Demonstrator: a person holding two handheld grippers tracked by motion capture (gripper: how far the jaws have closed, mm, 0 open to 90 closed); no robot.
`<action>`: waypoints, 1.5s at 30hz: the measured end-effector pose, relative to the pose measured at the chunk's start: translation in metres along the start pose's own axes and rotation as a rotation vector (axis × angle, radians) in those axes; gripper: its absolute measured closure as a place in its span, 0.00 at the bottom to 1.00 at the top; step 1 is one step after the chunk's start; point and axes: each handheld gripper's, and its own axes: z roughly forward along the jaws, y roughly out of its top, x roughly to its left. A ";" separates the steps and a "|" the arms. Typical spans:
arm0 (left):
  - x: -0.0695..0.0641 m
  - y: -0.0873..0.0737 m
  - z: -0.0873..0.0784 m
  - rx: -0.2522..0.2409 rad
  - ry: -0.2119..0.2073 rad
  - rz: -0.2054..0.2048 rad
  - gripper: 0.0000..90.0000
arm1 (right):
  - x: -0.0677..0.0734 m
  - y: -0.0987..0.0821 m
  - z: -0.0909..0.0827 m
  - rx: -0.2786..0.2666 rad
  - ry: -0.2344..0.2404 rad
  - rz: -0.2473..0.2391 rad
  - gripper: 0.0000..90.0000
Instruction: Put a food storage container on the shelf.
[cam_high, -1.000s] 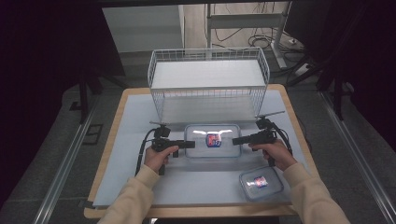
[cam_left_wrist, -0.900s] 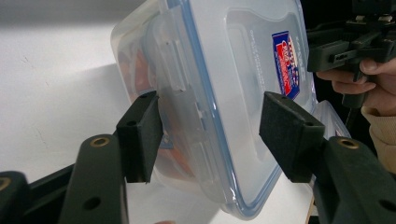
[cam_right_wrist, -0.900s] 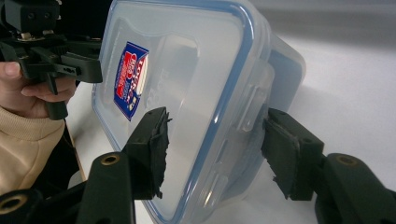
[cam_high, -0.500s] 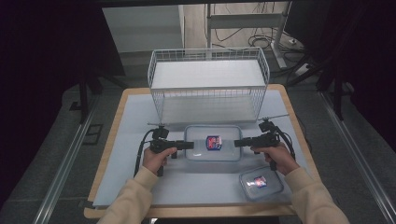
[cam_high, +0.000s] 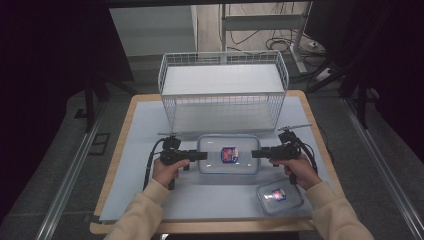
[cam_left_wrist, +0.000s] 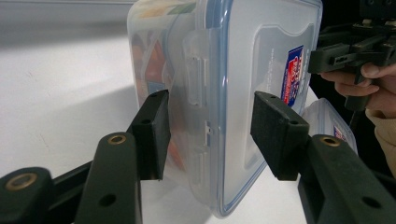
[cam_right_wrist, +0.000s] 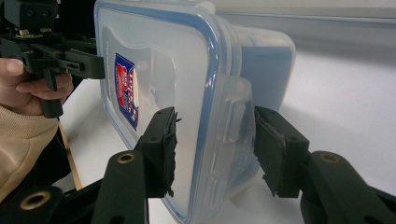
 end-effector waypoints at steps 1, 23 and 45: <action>0.000 0.000 0.000 -0.006 0.000 -0.002 0.54 | 0.000 0.000 0.000 -0.003 0.000 -0.001 0.56; -0.029 0.024 -0.026 -0.086 0.003 0.097 0.56 | 0.026 0.020 -0.027 -0.113 0.002 -0.100 0.57; -0.062 0.058 -0.058 -0.158 0.017 0.187 0.56 | 0.060 0.054 -0.058 -0.184 -0.015 -0.195 0.57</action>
